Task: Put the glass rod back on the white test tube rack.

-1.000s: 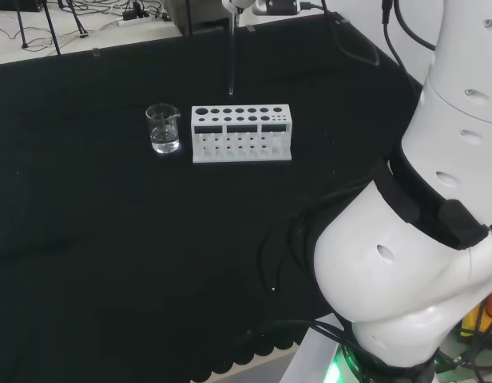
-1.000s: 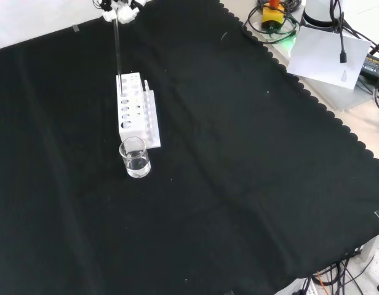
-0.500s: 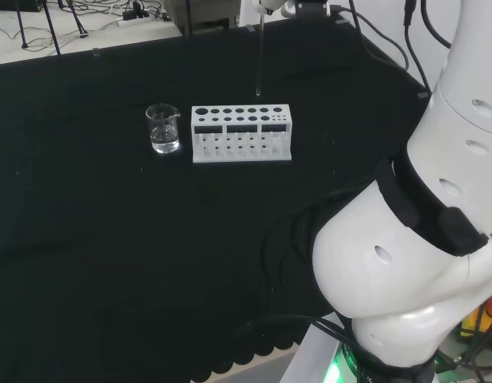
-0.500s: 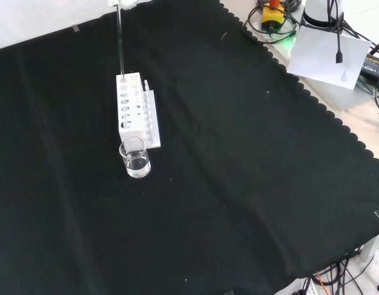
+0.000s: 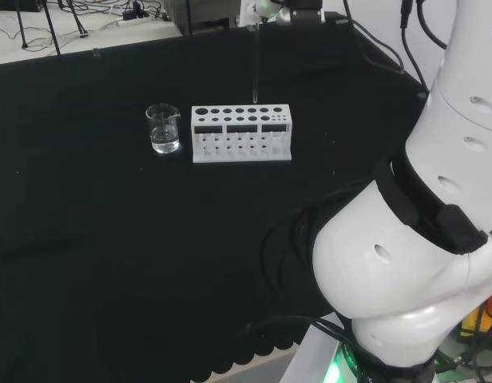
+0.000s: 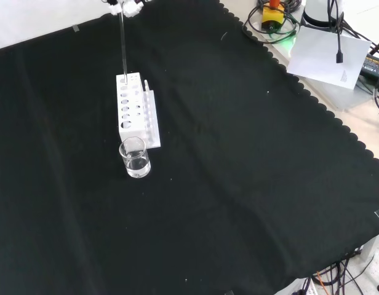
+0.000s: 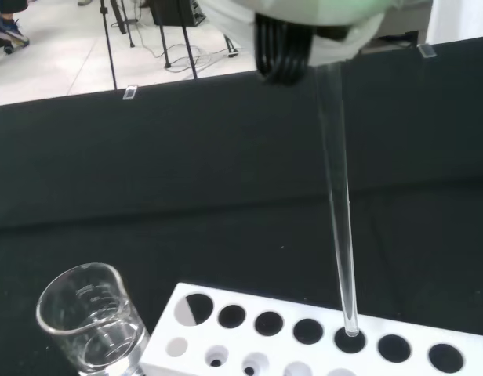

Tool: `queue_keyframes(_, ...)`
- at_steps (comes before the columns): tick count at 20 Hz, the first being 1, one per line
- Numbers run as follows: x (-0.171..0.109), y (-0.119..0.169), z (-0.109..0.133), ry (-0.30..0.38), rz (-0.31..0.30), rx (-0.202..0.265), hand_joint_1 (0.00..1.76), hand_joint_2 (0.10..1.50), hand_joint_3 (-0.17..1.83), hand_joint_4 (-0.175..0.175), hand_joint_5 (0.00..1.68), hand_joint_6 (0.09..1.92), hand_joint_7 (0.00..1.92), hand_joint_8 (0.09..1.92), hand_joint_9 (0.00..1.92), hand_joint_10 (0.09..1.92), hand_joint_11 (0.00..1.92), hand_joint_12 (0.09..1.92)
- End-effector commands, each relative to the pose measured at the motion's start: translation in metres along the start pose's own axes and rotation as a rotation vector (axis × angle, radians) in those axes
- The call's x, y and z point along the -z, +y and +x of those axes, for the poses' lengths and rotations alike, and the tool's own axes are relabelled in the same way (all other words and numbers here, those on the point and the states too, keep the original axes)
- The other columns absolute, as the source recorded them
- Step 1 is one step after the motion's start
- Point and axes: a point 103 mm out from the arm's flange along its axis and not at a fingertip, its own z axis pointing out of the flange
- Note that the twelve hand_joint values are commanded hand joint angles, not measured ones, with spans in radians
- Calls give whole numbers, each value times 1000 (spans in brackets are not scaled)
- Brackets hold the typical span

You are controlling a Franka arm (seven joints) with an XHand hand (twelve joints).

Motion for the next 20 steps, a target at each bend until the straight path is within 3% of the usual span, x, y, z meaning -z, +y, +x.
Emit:
queue_keyframes(1,-6,8,10,2,13,13,1312,783,513,-175,1171,495,1186,1064,1641,829,1620,726)
queue_keyframes(20,-26,17,-6,13,46,-3,1312,787,506,-175,1173,489,1184,1065,1643,828,1620,728)
